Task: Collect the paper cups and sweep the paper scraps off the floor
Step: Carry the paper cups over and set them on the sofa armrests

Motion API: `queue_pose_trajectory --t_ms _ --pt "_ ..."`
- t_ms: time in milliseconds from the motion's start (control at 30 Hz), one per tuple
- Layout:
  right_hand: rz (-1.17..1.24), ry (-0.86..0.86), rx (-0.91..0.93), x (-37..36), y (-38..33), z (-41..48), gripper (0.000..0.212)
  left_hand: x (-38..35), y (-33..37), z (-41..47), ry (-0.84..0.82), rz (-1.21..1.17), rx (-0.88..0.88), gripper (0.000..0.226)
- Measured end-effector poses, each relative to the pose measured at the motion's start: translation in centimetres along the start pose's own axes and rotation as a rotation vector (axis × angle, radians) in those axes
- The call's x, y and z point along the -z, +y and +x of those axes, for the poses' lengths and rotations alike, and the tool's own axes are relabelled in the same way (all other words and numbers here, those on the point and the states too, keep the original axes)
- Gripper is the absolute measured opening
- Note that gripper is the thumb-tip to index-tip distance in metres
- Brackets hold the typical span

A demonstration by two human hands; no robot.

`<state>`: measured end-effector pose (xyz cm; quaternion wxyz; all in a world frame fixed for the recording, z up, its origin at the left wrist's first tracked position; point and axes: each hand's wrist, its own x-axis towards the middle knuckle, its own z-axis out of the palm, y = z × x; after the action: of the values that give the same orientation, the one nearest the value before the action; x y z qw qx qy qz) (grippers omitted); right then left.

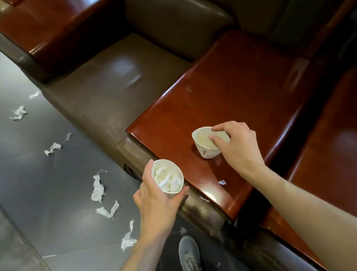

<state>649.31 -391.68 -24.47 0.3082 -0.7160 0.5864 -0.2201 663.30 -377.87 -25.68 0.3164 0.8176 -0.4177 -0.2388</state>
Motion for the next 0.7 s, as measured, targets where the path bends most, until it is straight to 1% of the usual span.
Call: queue_pose_trajectory --t_ms 100,233,267,300,400,467,533,567,667,700 --pt "-0.003 0.051 0.070 -0.8 0.5 -1.2 0.023 0.0 -0.2 -0.4 -0.008 0.003 0.031 0.093" --pt "0.047 0.233 0.039 -1.2 1.4 -4.1 0.025 -0.2 -0.3 -1.4 0.027 0.020 0.030 0.093" --pt "0.045 0.254 0.019 -1.2 1.9 -5.0 0.024 -0.2 -0.3 -1.6 0.039 0.025 0.030 0.093" --pt "0.032 0.222 -0.015 -1.3 2.6 -5.9 0.024 -0.3 -0.3 -2.0 0.050 0.024 0.028 0.093" --pt "-0.099 -0.057 -0.156 -1.8 5.1 -7.4 0.033 -0.8 -0.1 -3.1 0.060 0.012 0.021 0.093" --pt "-0.140 -0.179 -0.201 -2.1 6.2 -7.5 0.038 -1.2 -0.3 -3.7 0.053 0.022 0.015 0.093" --pt "-0.164 -0.236 -0.181 -2.5 6.6 -7.2 0.037 -1.5 -0.7 -4.3 0.047 0.011 0.031 0.094" --pt "-0.190 -0.257 -0.151 -2.8 6.6 -7.1 0.033 -1.6 -0.9 -4.5 0.042 0.001 0.047 0.095" --pt "-0.204 -0.254 -0.109 -3.3 6.1 -6.6 0.009 -1.6 -1.6 -4.5 0.052 0.000 0.045 0.094" --pt "-0.167 -0.252 -0.123 -3.4 5.9 -6.5 0.009 -1.6 -1.7 -4.5 0.051 -0.002 0.051 0.095"
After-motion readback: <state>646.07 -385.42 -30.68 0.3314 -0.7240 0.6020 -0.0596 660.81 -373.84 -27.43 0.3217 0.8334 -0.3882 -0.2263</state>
